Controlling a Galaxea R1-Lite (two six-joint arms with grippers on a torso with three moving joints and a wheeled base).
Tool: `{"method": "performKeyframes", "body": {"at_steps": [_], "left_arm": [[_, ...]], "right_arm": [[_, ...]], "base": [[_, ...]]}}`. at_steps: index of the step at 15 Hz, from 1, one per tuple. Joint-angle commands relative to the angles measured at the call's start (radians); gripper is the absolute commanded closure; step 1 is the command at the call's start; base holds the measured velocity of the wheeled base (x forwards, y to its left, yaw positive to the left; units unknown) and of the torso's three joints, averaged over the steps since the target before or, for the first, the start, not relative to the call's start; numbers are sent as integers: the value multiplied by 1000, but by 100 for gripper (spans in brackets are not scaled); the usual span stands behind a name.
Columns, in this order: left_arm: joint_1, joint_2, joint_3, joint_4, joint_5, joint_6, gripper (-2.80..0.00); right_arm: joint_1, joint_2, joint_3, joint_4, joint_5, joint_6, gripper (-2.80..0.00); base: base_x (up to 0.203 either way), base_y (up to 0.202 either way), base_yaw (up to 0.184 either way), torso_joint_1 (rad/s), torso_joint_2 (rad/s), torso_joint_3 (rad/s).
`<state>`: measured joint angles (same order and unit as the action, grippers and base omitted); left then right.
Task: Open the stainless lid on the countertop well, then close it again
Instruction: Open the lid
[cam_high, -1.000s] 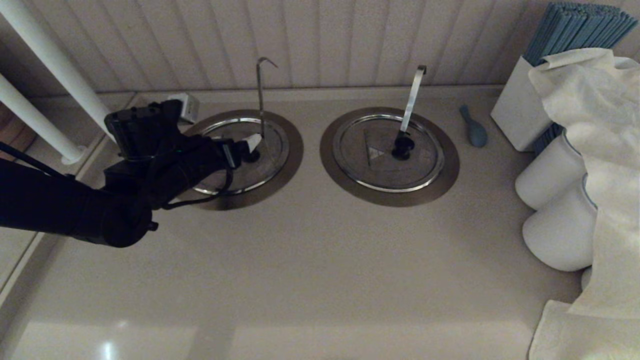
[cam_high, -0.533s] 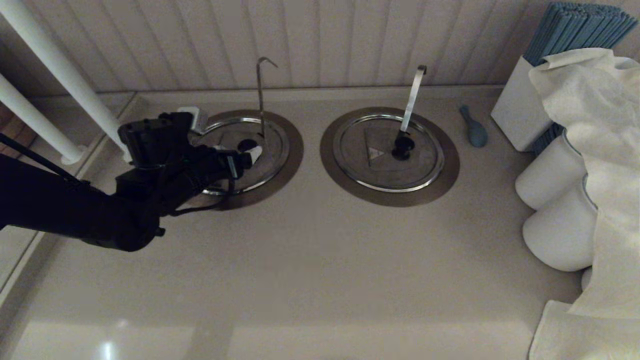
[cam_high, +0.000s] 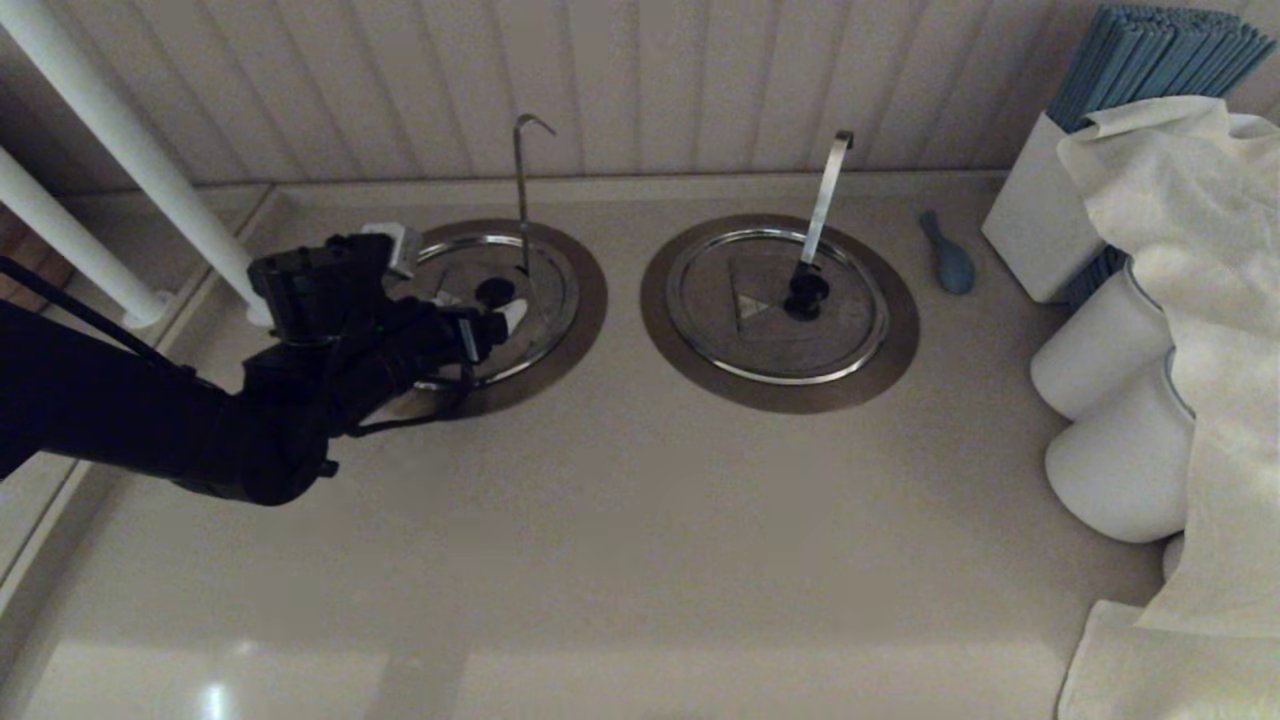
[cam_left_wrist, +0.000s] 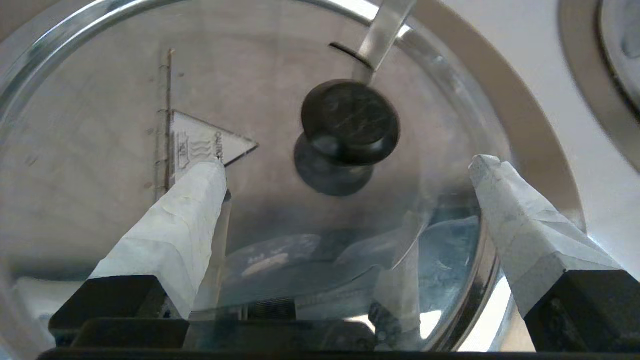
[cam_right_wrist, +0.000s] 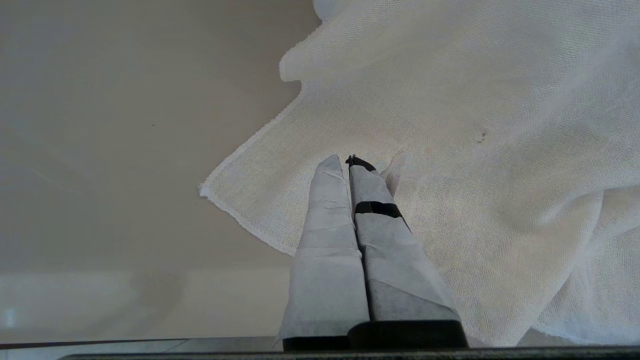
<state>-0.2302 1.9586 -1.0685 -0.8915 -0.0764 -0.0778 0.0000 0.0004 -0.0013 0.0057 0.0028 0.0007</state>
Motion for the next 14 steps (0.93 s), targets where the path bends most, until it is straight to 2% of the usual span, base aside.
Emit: {"method": "performKeyframes", "body": {"at_steps": [1,4,11,14], "left_arm": [[0,23,2,-40,0,0,-280],[0,65,10,-131,4,16,-280],[2,77,7,-136,10,21,-280],[0,90,-1,-137,33,35,-280]], "right_arm": [[0,0,0,0,0,-1,0],[0,1,0,0,0,-1,0],[0,0,0,0,0,0,0],[0,0,0,0,0,0,0]], "base": [[0,0,0,0,0,0],[0,0,0,0,0,0],[0,0,0,0,0,0],[0,0,0,0,0,0]]}}
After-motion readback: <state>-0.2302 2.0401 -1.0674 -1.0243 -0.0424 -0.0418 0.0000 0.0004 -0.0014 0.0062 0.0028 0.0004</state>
